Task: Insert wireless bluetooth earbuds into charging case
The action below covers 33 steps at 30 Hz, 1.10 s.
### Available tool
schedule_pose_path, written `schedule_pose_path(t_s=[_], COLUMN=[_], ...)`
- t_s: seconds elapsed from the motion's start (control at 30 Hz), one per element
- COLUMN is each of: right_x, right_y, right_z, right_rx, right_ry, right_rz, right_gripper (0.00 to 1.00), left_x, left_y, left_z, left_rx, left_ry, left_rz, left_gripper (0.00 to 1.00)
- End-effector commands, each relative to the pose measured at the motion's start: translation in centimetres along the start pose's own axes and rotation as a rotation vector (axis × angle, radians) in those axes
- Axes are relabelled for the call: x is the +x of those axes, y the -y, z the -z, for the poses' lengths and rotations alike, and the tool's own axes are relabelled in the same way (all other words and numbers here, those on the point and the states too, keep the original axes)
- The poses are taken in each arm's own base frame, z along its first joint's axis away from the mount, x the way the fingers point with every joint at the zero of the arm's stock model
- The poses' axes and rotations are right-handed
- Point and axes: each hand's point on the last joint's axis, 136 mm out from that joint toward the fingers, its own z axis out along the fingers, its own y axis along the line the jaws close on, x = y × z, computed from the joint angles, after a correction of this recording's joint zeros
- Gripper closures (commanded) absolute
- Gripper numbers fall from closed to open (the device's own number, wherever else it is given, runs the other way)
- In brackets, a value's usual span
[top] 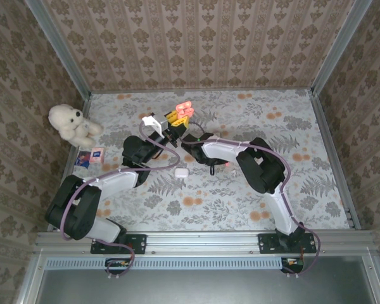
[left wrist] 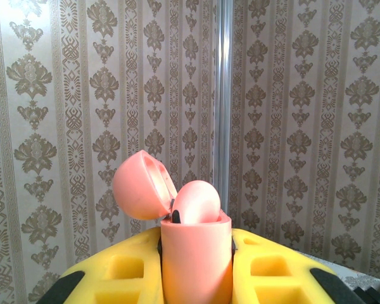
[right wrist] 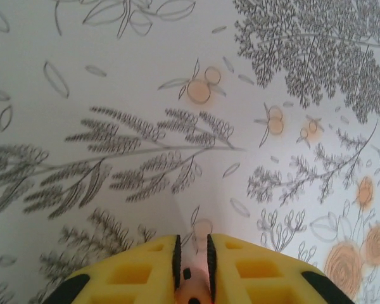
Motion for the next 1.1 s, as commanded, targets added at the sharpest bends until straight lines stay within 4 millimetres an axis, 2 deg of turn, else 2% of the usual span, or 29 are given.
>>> schedule_pose_path(t_s=[0.0, 0.17, 0.33, 0.4, 0.53, 0.6, 0.77, 0.87, 1.07], right_x=[0.4, 0.2, 0.1, -0.2, -1.2, -1.4, -1.6, -1.7, -1.7], right_y=[0.5, 0.4, 1.5, 1.5, 0.1, 0.1, 1.0, 0.7, 0.9], right_z=[1.5, 4.2, 4.7, 4.4, 3.9, 3.3, 1.6, 0.8, -1.2], right_rx=[0.020, -0.055, -0.102, -0.140, -0.315, -0.373, -0.408, -0.434, -0.357], right_ry=[0.010, 0.040, 0.029, 0.024, 0.020, 0.002, -0.052, -0.081, -0.121], right_rz=[-0.019, -0.065, -0.118, -0.114, -0.026, 0.015, 0.021, 0.000, -0.007], right_gripper=[0.75, 0.73, 0.70, 0.65, 0.47, 0.44, 0.43, 0.43, 0.43], left_x=[-1.6, -1.5, -1.5, -1.6, -1.8, -1.9, -2.0, -2.0, -2.3], left_y=[0.5, 0.5, 0.4, 0.5, 0.5, 0.4, 0.4, 0.4, 0.4], left_z=[0.1, 0.1, 0.2, 0.2, 0.3, 0.3, 0.3, 0.3, 0.2], left_rx=[0.009, 0.006, 0.004, 0.005, 0.005, 0.003, 0.002, 0.004, 0.003], left_ry=[0.050, 0.049, 0.048, 0.049, 0.054, 0.055, 0.057, 0.057, 0.064], left_rz=[-0.016, -0.016, -0.017, -0.018, -0.023, -0.025, -0.024, -0.022, -0.025], left_gripper=[1.00, 1.00, 1.00, 1.00, 1.00, 1.00, 1.00, 1.00, 1.00])
